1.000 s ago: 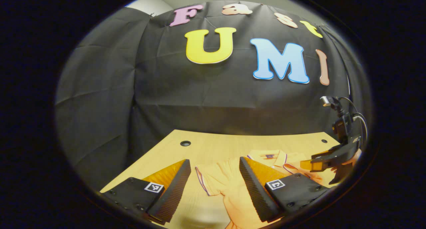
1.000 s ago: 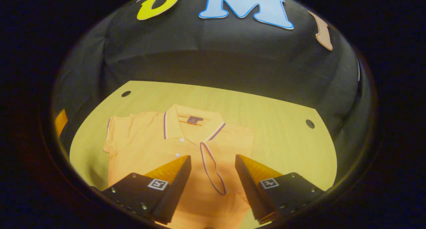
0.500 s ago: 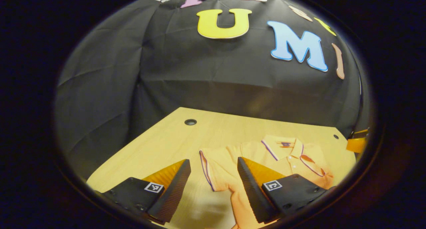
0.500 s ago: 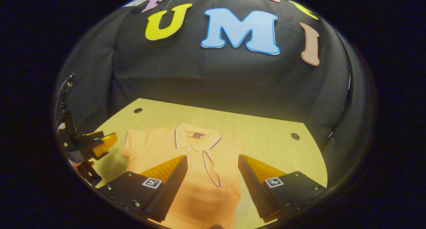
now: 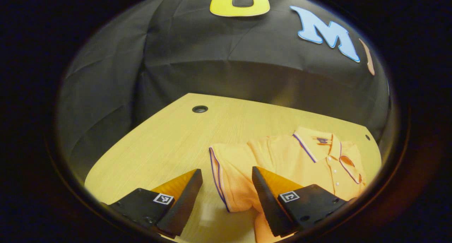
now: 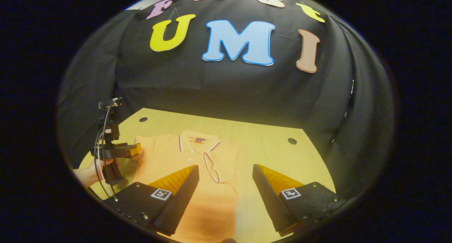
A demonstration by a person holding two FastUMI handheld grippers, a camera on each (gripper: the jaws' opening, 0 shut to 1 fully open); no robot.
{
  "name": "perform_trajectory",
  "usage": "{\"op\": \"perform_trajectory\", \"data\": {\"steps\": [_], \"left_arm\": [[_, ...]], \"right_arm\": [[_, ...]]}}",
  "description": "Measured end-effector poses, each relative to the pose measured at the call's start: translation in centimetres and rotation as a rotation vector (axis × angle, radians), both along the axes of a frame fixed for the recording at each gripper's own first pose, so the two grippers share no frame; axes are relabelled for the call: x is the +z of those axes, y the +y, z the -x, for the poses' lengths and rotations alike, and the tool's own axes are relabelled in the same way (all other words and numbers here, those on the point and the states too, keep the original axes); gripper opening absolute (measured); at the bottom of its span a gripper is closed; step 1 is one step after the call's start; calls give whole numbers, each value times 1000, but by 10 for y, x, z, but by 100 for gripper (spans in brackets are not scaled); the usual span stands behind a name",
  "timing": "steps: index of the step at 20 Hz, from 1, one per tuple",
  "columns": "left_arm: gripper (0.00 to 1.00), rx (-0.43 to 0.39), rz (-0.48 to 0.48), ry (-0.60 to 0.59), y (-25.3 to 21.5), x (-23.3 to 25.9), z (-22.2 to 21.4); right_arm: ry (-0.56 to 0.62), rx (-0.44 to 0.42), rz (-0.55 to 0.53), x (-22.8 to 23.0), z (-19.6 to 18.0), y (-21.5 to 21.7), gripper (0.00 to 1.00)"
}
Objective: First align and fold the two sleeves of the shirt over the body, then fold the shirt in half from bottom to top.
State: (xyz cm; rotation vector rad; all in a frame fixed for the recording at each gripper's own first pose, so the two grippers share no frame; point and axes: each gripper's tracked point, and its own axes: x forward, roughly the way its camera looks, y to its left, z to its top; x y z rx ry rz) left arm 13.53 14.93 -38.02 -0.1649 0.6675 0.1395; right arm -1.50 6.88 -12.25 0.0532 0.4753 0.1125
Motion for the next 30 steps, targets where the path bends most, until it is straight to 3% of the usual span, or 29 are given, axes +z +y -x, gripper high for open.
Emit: {"op": "perform_trajectory", "data": {"steps": [3, 8, 9, 11, 12, 15, 17, 19, 24, 27, 30], "left_arm": [[93, 12, 6, 32, 4, -15, -10], [93, -22, -68, 63, 3, -20, -17], [88, -33, -64, 60, -4, -20, -19], [68, -41, -71, 65, -7, -22, -20], [66, -38, -75, 65, -7, -22, -22], [29, -48, -75, 61, -10, -21, -23], [16, -50, -107, 71, -10, -22, -23], [8, -62, -141, 75, -15, -19, -25], [8, -105, -183, 17, -33, 9, -34], [12, -159, -196, -15, -58, 27, -37], [9, -245, -224, -36, -90, 36, -37]], "right_arm": [[31, -19, -11, -9, 16, -7, 96], [47, -54, -33, -14, 25, -18, 96], [50, -58, -35, -15, 26, -20, 96], [59, -60, -36, -19, 26, -22, 96], [60, -61, -38, -20, 26, -23, 96], [58, -71, -43, -20, 27, -29, 96], [58, -77, -37, -22, 28, -34, 96], [62, -82, -34, -25, 29, -37, 96], [60, -102, -48, -29, 30, -43, 96], [65, -111, -58, -32, 31, -43, 96], [72, -126, -66, -37, 35, -41, 96]]}}
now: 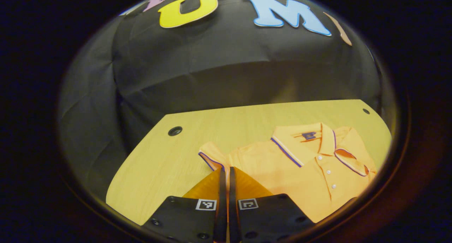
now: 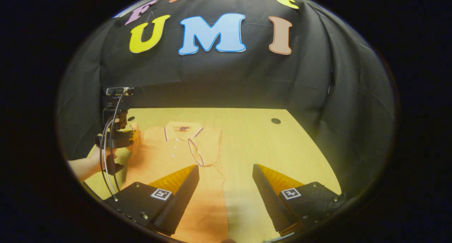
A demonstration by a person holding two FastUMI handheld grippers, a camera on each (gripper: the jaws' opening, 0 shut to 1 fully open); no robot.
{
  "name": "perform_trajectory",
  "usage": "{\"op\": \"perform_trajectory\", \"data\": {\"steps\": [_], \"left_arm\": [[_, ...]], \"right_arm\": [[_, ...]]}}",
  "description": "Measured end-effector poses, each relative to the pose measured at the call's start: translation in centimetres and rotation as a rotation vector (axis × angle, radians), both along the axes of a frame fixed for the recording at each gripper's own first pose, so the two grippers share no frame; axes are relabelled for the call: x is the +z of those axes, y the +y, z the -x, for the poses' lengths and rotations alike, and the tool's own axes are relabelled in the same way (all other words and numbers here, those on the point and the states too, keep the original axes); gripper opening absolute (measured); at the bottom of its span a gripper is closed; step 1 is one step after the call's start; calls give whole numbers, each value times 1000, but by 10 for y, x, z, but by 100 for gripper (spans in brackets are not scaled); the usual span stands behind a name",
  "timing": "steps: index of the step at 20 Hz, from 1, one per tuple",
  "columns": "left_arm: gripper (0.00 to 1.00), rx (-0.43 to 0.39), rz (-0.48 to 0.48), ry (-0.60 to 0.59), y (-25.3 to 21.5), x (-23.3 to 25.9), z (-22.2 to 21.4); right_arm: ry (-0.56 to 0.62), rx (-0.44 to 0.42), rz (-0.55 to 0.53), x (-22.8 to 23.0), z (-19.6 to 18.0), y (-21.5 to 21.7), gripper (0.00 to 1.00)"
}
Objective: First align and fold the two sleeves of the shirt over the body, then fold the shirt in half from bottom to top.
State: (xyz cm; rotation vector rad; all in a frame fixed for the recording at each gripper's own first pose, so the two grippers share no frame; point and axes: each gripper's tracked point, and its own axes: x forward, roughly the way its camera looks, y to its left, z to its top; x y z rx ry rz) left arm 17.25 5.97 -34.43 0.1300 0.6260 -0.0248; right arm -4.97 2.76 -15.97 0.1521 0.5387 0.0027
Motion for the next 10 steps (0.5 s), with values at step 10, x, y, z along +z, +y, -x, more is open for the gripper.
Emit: {"op": "perform_trajectory", "data": {"steps": [10], "left_arm": [[16, -162, -44, 50, -62, -16, 8]], "right_arm": [[31, -94, -16, -14, 26, -6, 96]]}}
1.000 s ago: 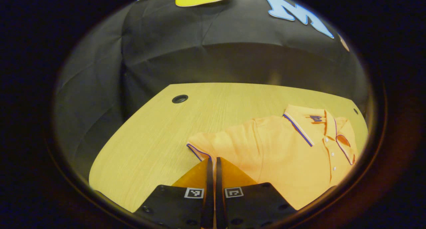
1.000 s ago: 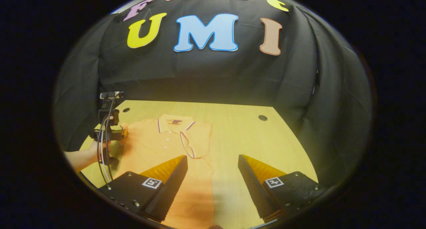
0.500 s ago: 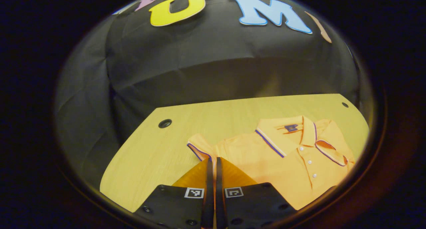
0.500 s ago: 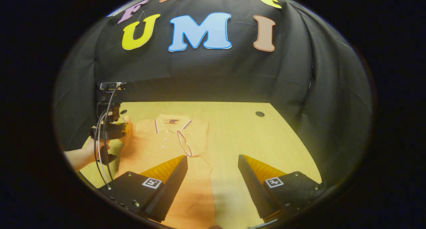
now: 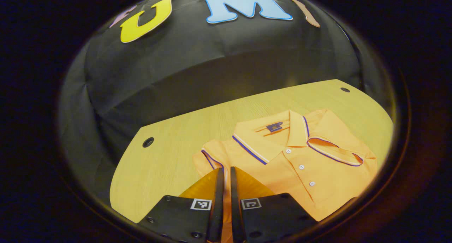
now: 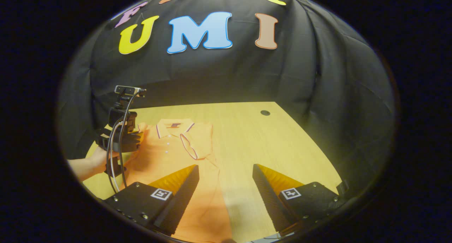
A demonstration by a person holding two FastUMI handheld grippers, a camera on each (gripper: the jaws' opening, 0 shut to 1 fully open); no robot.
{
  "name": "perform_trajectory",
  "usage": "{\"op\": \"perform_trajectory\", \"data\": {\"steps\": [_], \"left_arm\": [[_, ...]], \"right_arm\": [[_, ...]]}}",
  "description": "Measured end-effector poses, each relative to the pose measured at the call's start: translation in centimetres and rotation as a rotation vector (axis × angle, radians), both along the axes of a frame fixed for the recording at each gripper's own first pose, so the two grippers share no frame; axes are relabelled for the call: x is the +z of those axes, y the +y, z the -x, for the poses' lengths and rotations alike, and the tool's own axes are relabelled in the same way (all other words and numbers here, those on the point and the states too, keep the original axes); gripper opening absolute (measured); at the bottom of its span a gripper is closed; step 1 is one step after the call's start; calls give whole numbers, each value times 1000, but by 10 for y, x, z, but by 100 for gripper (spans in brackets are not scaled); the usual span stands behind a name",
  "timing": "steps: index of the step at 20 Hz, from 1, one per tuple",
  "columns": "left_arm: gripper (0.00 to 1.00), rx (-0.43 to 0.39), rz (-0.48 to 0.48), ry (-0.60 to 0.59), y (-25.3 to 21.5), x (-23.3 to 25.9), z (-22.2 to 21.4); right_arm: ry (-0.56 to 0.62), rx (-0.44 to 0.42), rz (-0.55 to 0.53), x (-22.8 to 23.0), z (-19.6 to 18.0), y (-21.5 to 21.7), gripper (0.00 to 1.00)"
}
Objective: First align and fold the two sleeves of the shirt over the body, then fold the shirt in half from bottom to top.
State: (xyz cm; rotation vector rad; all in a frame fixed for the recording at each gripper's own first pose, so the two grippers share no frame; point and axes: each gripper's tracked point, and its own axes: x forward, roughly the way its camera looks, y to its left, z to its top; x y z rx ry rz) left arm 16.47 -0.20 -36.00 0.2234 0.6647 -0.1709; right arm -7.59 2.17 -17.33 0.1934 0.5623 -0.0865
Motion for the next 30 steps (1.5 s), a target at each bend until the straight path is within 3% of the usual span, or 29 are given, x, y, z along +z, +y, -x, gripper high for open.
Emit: {"op": "perform_trajectory", "data": {"steps": [2, 6, 7, 9, 10, 11, 12, 13, 17, 19, 22, 24, 25, 26, 27, 30], "left_arm": [[21, -1, 26, 7, -6, 4, 7], [70, 10, 88, 7, -16, 19, 30], [74, 14, 101, 6, -18, 23, 40], [95, 28, 117, 2, -16, 31, 60], [100, 36, 122, 1, -14, 36, 71], [92, 45, 126, -1, -11, 39, 83], [100, 54, 130, 0, -8, 42, 95], [96, 64, 138, 1, -5, 46, 109], [100, 93, 145, 9, 13, 55, 165], [96, 91, 139, 18, 21, 56, 189], [100, 65, 140, 44, 30, 54, 226], [92, 47, 145, 68, 35, 50, 250], [100, 41, 141, 87, 40, 46, 263], [100, 30, 138, 97, 44, 45, 277], [92, 22, 136, 103, 46, 43, 288], [100, 9, 138, 152, 53, 31, 327]], "right_arm": [[-4, 5, 5, -2, 5, -4, 96], [-4, 42, 12, -8, 17, -11, 96], [-7, 52, 16, -10, 20, -13, 96], [-11, 73, 19, -14, 25, -16, 96], [-17, 82, 20, -16, 29, -18, 96], [-19, 93, 22, -18, 33, -19, 96], [-18, 106, 23, -22, 36, -18, 96], [-19, 120, 23, -26, 40, -16, 96], [10, 183, 18, -45, 61, -4, 96], [26, 211, 11, -55, 73, 6, 96], [62, 238, -2, -73, 93, 22, 96], [83, 246, -15, -83, 104, 34, 96], [102, 243, -18, -89, 109, 37, 96], [111, 245, -30, -94, 114, 42, 96], [121, 248, -38, -99, 118, 48, 96], [170, 228, -57, -117, 132, 56, 96]]}}
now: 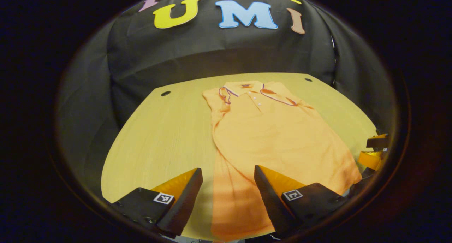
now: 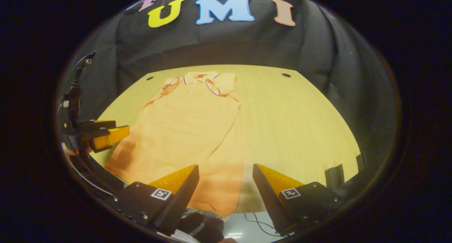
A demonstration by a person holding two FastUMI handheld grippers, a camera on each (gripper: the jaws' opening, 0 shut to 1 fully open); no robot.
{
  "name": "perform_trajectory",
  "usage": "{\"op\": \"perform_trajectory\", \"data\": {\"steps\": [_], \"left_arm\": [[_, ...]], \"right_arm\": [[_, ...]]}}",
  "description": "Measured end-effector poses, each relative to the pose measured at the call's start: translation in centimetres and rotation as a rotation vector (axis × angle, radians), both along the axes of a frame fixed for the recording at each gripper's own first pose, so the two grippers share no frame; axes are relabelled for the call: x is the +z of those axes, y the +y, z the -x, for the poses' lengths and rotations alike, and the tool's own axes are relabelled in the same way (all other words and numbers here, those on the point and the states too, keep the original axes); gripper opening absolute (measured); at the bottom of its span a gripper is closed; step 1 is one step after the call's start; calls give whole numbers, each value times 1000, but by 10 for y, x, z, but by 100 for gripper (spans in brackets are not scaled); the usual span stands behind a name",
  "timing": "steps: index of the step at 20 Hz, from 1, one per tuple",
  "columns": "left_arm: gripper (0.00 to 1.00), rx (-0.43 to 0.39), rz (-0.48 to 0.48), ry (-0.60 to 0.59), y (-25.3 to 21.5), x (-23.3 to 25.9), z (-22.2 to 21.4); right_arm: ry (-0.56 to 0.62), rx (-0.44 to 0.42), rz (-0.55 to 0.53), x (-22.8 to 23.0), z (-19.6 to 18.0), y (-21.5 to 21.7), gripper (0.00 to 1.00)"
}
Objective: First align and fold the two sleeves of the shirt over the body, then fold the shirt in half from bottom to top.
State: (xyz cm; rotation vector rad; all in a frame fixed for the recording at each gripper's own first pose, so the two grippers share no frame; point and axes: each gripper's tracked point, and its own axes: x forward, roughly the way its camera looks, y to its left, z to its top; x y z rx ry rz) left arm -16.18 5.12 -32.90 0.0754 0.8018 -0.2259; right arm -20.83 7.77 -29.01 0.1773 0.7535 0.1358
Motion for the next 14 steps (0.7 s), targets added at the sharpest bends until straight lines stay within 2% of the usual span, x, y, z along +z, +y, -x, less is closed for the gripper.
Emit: {"op": "perform_trajectory", "data": {"steps": [2, 6, 9, 10, 11, 12, 14], "left_arm": [[96, 2, 10, 22, 5, -6, 22], [100, 9, 14, 56, 15, -14, 56], [92, 12, 12, 70, 26, -21, 77], [100, 15, 12, 82, 28, -24, 84], [92, 18, 16, 88, 29, -27, 92], [97, 20, 19, 92, 28, -27, 97], [97, 25, 17, 82, 27, -30, 101]], "right_arm": [[29, -6, -6, -10, 8, 6, 96], [88, -23, -13, -28, 26, 8, 96], [121, -33, -22, -37, 36, 9, 96], [129, -35, -23, -40, 39, 8, 96], [135, -35, -22, -42, 41, 8, 96], [140, -32, -22, -45, 42, 10, 96], [149, -29, -20, -49, 43, 12, 96]]}}
